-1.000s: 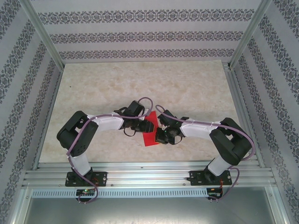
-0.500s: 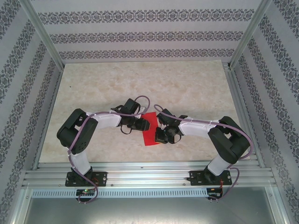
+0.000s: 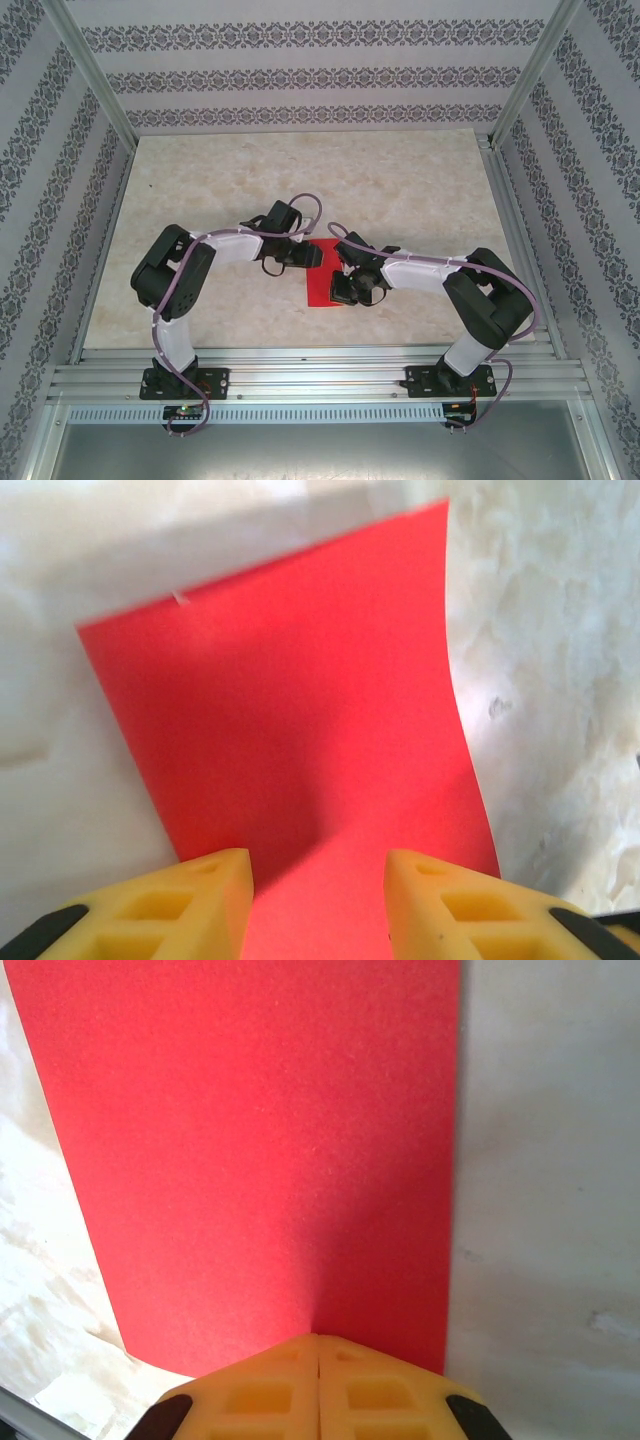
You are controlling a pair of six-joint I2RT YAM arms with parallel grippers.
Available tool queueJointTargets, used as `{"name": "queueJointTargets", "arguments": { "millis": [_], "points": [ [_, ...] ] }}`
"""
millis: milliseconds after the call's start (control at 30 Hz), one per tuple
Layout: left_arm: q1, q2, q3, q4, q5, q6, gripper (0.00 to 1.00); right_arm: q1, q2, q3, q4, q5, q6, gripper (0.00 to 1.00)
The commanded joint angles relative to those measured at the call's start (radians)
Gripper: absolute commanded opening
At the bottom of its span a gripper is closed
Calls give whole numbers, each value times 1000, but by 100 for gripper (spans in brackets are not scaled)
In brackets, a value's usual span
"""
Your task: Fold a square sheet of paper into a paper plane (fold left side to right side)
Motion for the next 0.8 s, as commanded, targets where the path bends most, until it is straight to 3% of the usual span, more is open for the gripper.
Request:
{"name": "queueJointTargets", "arguments": {
  "millis": [0,400,767],
  "points": [
    [30,43,55,13,-73,27,42,-6,75,-52,-138,133,-22,7],
    [73,126,135,6,-87,36,43,-7,77,-53,-136,130,-22,7],
    [87,190,220,57,-11,-5,44,-7,86,-44,-140,130,-26,7]
  ]
}}
